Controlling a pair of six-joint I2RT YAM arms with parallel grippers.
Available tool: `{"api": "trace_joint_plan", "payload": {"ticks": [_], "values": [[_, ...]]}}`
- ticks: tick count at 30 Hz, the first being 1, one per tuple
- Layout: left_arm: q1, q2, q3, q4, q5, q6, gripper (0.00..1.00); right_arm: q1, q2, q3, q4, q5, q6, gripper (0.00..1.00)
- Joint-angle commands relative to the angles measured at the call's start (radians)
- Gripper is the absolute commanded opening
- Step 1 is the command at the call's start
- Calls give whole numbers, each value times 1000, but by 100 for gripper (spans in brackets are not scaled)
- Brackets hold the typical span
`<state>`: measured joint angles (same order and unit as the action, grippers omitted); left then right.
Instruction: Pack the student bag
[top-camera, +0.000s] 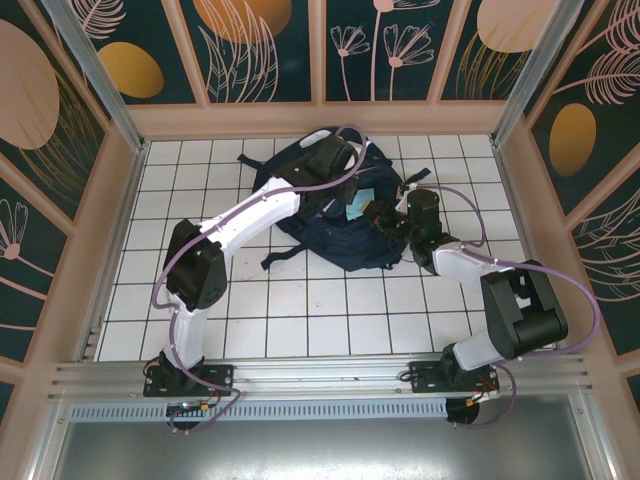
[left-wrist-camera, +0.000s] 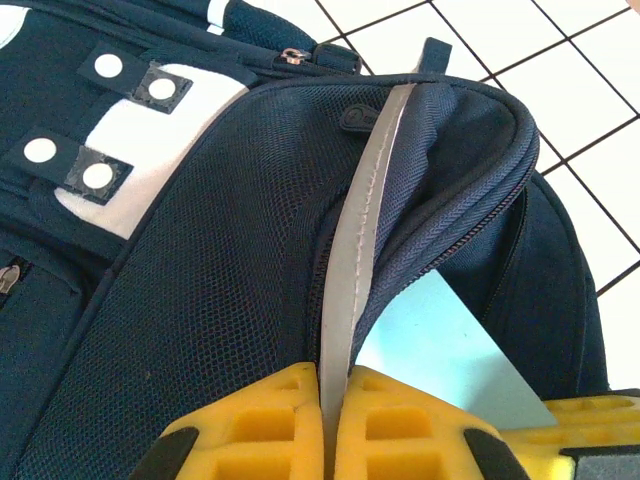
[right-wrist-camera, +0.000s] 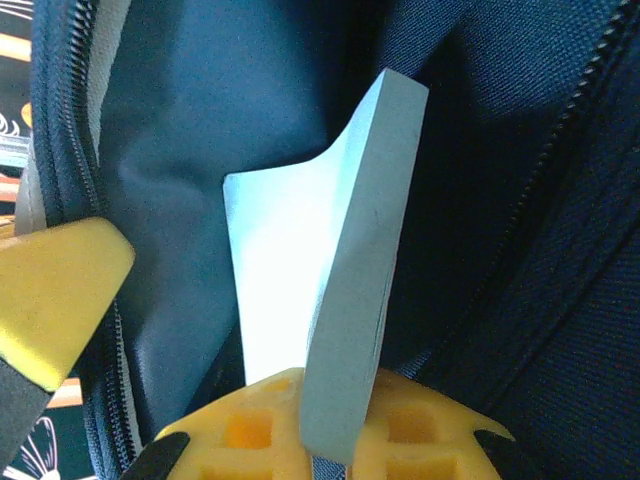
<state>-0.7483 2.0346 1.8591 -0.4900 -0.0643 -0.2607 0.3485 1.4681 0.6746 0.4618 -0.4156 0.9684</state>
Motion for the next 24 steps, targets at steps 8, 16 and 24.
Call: {"api": "trace_joint_plan", "payload": {"ticks": [8, 16, 24], "values": [[-6, -147, -37, 173, -82, -8, 0, 8, -45, 2, -187, 179, -23, 0], [-6, -166, -93, 222, 42, -12, 0, 16, 26, 47, 6, 47, -36, 0], [-6, -207, -184, 259, 78, -44, 0, 40, 176, 149, 75, -14, 2, 3]]}}
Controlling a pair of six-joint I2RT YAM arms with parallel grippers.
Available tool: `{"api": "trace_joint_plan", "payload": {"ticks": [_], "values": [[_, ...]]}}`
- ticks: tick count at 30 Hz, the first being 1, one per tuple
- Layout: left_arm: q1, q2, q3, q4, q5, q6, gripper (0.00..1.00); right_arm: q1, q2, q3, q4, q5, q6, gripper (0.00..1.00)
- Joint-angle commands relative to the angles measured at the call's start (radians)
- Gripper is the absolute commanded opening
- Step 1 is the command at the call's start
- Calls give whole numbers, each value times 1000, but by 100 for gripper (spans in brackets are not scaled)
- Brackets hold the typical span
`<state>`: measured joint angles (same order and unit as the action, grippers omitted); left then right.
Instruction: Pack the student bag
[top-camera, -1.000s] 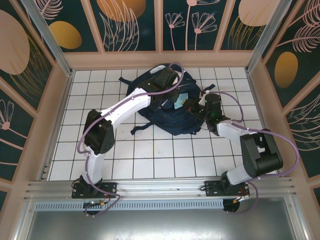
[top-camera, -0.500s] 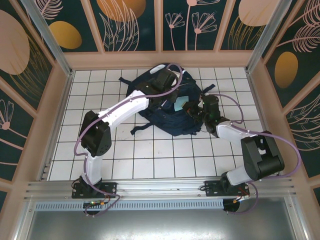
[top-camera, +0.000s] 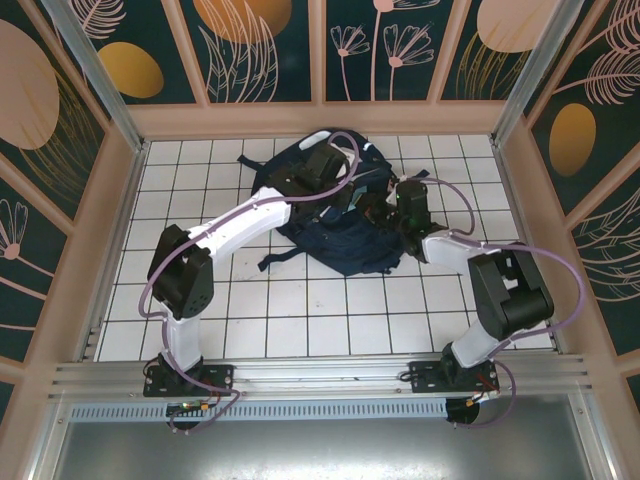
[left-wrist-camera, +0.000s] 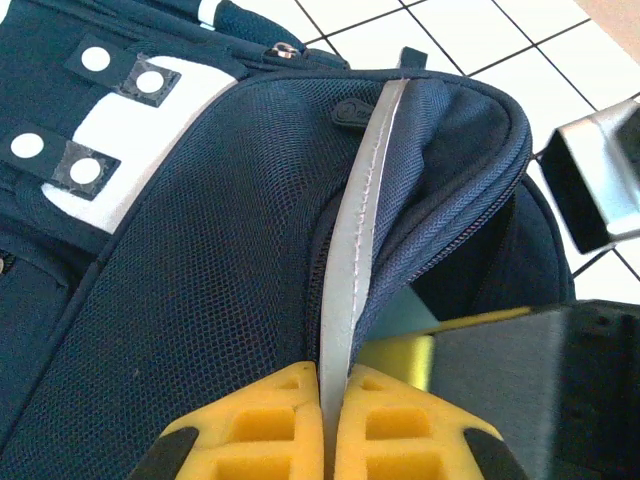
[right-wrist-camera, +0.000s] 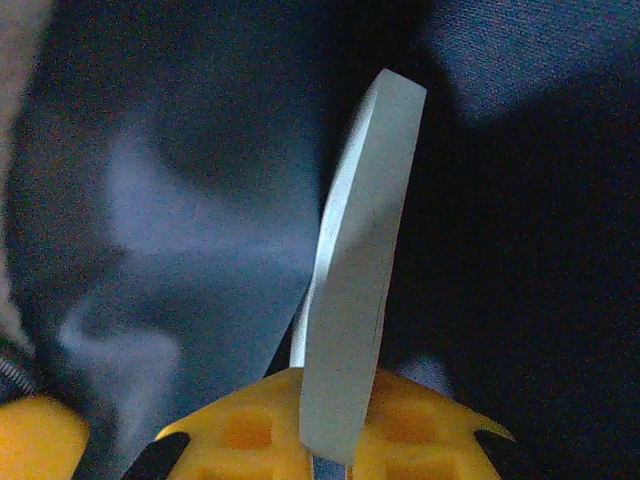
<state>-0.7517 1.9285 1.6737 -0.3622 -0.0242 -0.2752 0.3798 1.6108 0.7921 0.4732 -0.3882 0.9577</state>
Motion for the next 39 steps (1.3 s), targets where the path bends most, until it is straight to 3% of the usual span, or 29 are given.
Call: {"api": "trace_joint_plan", "payload": {"ticks": [1, 7, 9, 19, 22, 25, 27, 31, 39], "values": [[-3, -105, -5, 136, 35, -31, 0, 9, 42, 38, 59, -41, 17, 8], [-3, -102, -4, 141, -19, -37, 0, 2, -38, 17, -115, 122, 9, 52], [-3, -95, 1, 145, -32, -35, 0, -1, -93, -3, -167, 169, -6, 57], [-3, -46, 20, 147, -48, -30, 0, -55, -345, -10, -556, 325, -192, 61], [-3, -41, 0, 148, -42, -46, 2, -60, -409, -8, -627, 399, -233, 72], [-3, -47, -41, 148, -65, -75, 32, -73, -455, -9, -617, 453, -264, 98], [-2, -60, -74, 141, -121, -87, 51, -106, -482, -21, -577, 432, -267, 99], [24, -108, -143, 106, -208, -128, 99, -155, -509, -16, -528, 417, -297, 99], [135, -327, -379, 81, -237, -222, 99, -155, -457, -10, -447, 382, -284, 99]]}}
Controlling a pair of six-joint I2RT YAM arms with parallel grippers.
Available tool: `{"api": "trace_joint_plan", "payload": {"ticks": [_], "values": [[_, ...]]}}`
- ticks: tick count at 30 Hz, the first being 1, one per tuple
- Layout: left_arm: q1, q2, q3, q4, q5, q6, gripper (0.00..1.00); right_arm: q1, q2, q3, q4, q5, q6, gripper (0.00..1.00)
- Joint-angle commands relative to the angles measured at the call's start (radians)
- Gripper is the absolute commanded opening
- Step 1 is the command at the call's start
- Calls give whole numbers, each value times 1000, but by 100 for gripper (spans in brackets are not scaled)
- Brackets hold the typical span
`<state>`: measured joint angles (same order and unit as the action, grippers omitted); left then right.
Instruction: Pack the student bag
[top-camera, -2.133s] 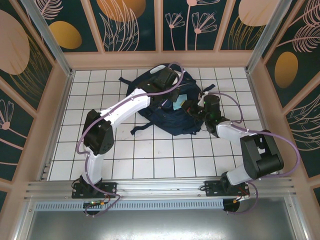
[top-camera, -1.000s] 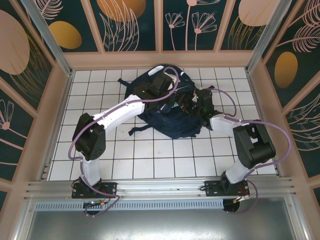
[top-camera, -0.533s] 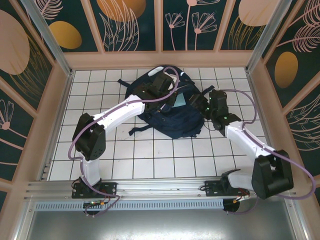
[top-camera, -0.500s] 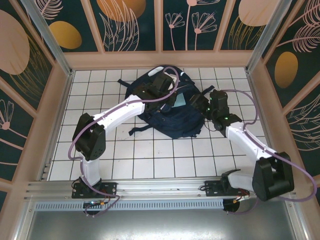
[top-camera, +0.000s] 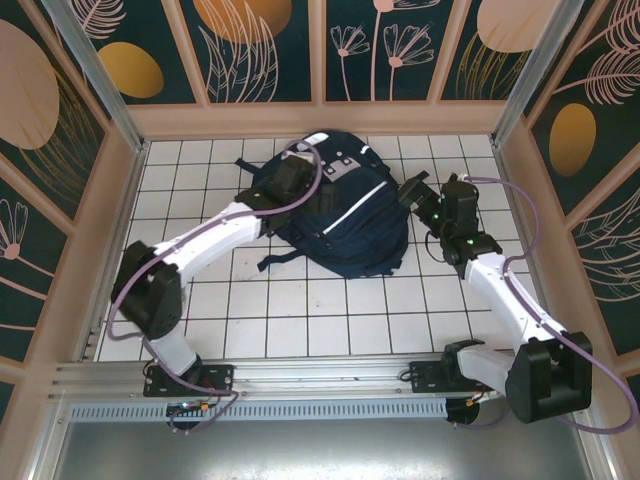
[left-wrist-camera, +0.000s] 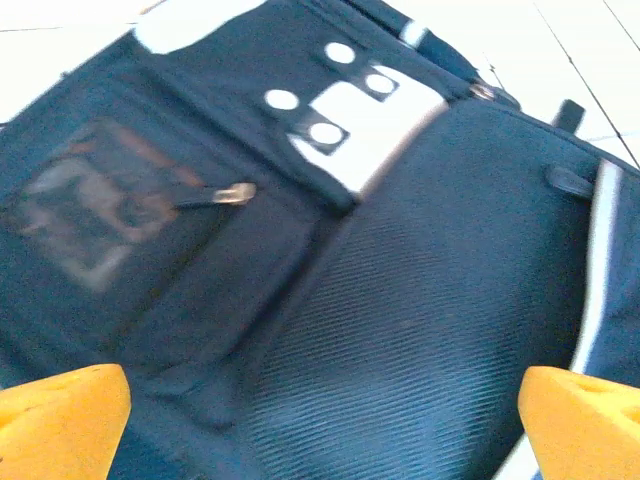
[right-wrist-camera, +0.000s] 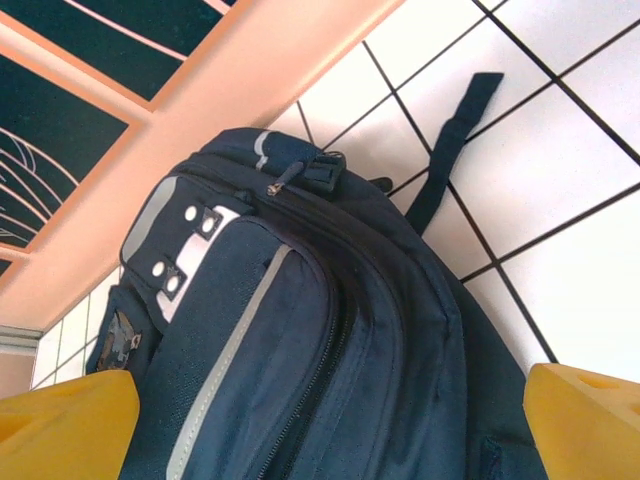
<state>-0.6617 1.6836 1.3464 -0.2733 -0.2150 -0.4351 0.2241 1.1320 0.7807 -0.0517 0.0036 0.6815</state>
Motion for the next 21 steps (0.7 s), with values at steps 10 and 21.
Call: {"api": "trace_joint_plan", "payload": {"ticks": [10, 21], "values": [[369, -280, -381, -148, -21, -230, 99, 65, 149, -29, 185, 1, 5, 99], [694, -430, -593, -225, -74, -308, 99, 88, 233, -34, 217, -28, -13, 99]]}}
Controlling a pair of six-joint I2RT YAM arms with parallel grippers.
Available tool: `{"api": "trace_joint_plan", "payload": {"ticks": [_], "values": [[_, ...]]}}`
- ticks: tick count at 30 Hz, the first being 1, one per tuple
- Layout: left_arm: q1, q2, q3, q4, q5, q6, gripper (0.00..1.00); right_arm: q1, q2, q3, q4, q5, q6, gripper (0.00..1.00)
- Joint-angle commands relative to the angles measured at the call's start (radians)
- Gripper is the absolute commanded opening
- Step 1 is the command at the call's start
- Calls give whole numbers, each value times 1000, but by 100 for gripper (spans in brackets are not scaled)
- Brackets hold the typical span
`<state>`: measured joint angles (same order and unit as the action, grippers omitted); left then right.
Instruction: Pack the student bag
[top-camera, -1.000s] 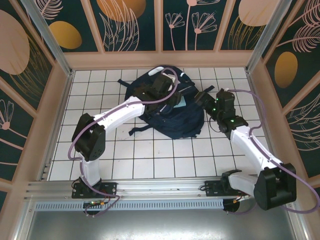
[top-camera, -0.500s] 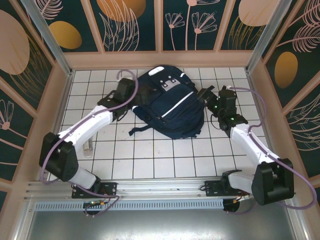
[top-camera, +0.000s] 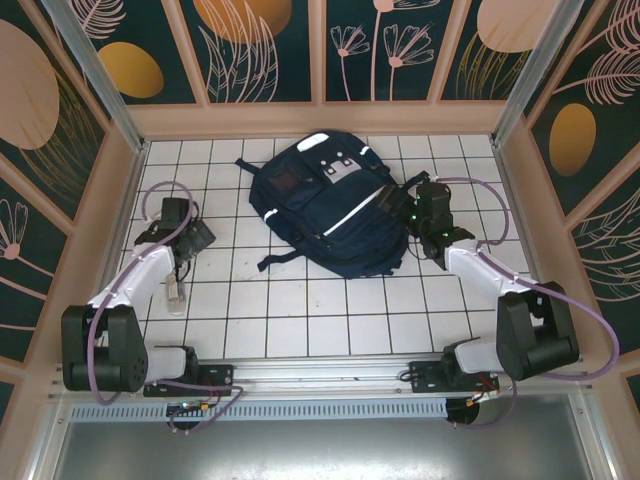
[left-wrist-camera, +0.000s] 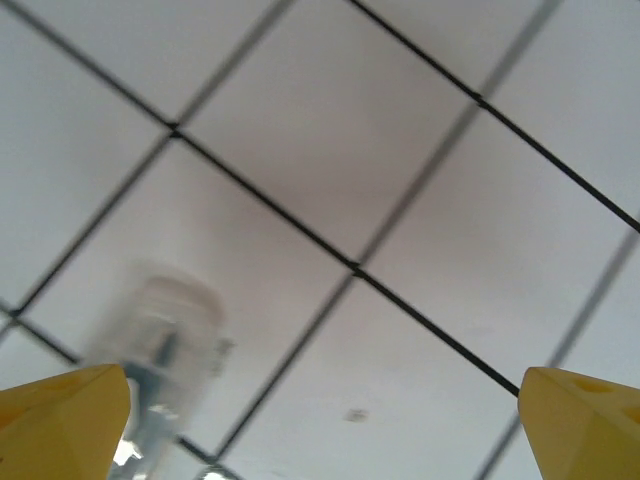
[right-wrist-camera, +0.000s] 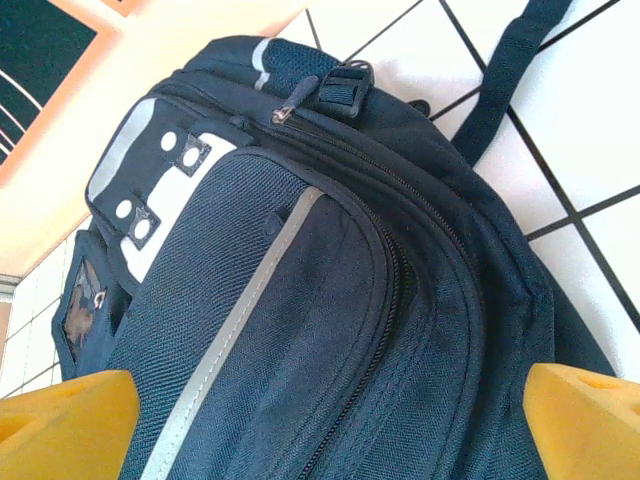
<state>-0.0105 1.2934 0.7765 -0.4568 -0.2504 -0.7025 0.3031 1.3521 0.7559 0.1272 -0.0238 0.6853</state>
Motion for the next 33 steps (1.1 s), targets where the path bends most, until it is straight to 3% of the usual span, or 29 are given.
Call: {"api": "trace_joint_plan", "payload": {"ticks": [1, 5, 14, 17, 19, 22, 30, 33], "values": [[68, -47, -31, -44, -41, -37, 99, 9, 17, -9, 39, -3, -17, 99], [127, -57, -82, -20, -30, -23, 99, 10, 28, -9, 46, -14, -13, 99], [153, -78, -209, 164, -1, 55, 99, 11, 38, -4, 48, -38, -13, 99], [156, -56, -232, 224, 93, 47, 99, 10, 36, -4, 50, -34, -6, 99], [155, -47, -254, 308, 252, 50, 99, 10, 37, -7, 60, -39, 5, 99], [146, -56, -290, 376, 365, -13, 99, 11, 45, -8, 75, -52, 19, 99], [70, -100, -282, 358, 398, -152, 99, 24, 92, 20, 80, -73, 37, 99], [50, -83, -234, 275, 371, -116, 99, 32, 104, 30, 75, -74, 41, 99]]}}
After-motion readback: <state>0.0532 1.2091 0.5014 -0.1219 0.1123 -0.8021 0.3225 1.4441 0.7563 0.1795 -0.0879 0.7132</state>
